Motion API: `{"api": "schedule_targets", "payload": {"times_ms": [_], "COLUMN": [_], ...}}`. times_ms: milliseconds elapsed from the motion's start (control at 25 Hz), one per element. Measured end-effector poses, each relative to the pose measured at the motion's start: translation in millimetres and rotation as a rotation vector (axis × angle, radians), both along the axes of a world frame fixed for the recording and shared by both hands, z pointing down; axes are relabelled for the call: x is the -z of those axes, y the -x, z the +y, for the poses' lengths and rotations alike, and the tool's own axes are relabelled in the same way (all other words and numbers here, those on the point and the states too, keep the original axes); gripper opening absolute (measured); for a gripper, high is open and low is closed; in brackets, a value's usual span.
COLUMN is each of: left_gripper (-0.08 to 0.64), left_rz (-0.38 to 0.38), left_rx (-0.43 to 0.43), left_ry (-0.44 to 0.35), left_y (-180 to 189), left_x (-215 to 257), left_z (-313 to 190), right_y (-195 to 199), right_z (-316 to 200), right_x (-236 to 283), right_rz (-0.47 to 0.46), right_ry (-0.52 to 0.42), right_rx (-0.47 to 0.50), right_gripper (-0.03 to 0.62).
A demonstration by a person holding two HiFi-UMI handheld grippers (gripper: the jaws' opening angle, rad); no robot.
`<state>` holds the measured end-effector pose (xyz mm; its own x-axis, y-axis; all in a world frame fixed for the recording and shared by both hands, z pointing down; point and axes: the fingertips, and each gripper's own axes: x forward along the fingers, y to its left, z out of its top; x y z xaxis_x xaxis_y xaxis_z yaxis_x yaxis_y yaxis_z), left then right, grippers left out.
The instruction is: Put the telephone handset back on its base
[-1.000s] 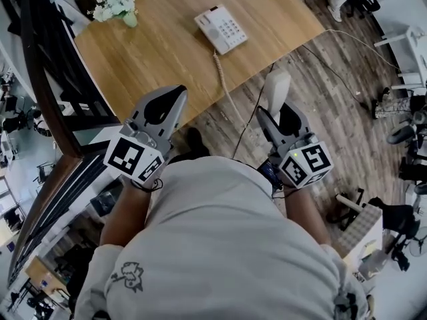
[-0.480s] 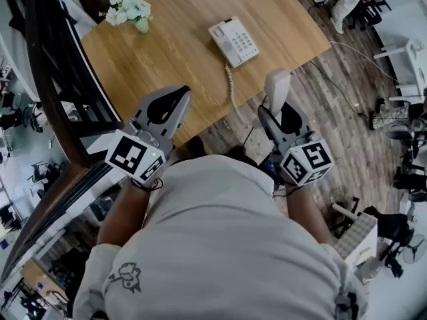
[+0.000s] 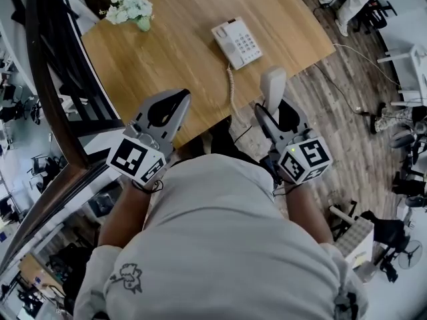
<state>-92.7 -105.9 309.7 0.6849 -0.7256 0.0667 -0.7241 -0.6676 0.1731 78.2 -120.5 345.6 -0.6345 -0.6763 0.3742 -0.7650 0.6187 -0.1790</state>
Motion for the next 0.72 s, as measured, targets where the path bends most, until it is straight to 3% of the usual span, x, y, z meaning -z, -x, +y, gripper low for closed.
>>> {"api": "schedule_targets", "payload": {"times_ms": [720], "left_gripper": [0.006], "left_rz": [-0.016], "left_rx": [0.111], "left_ry": [0.078], "left_y": [-21], "left_x": [-27], "left_z": [-57], "right_y": [-6], "right_z": [-91], "right_x": [-51], "right_rz": [0.004], "right_ry": [0.106], "right_rx": [0.136], "right_gripper": [0.224]}}
